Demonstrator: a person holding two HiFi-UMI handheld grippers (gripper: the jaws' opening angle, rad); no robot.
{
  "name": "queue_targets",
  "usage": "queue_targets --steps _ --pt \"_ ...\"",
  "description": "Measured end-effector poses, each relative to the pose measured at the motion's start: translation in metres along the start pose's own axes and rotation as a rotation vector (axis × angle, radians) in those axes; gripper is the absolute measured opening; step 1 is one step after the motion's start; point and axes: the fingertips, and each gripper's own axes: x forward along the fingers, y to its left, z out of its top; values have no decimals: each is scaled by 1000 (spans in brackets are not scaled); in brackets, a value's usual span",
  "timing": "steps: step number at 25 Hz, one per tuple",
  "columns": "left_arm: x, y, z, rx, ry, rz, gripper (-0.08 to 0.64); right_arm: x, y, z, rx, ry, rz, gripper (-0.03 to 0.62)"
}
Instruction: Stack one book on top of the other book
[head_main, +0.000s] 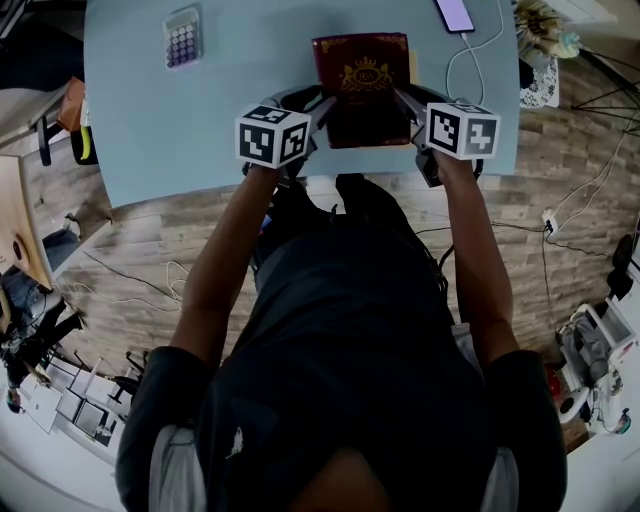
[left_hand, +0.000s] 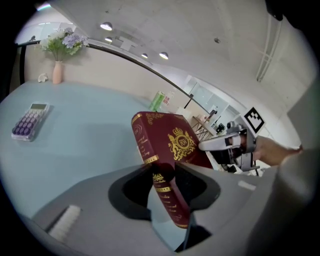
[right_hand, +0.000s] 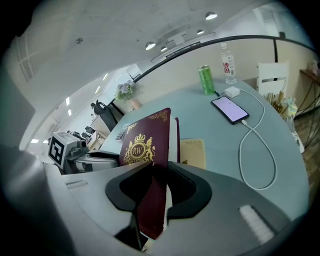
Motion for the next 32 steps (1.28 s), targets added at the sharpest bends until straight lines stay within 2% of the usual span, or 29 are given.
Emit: queue_targets --steps 13,19,23,28,32 --pt "22 -22 -7 4 55 -22 193 -8 -31 -18 51 38 5 92" --pt "29 -22 -14 18 97 -38 195 -5 -37 -21 44 38 -6 92" --pt "31 -20 -15 36 125 -78 189 2 -40 -21 28 41 -15 92" --pt "14 -21 2 53 78 -84 189 0 -37 -11 -60 29 -65 95" --pt "-19 -16 23 50 3 -76 189 -16 -24 13 -111 -30 -73 94"
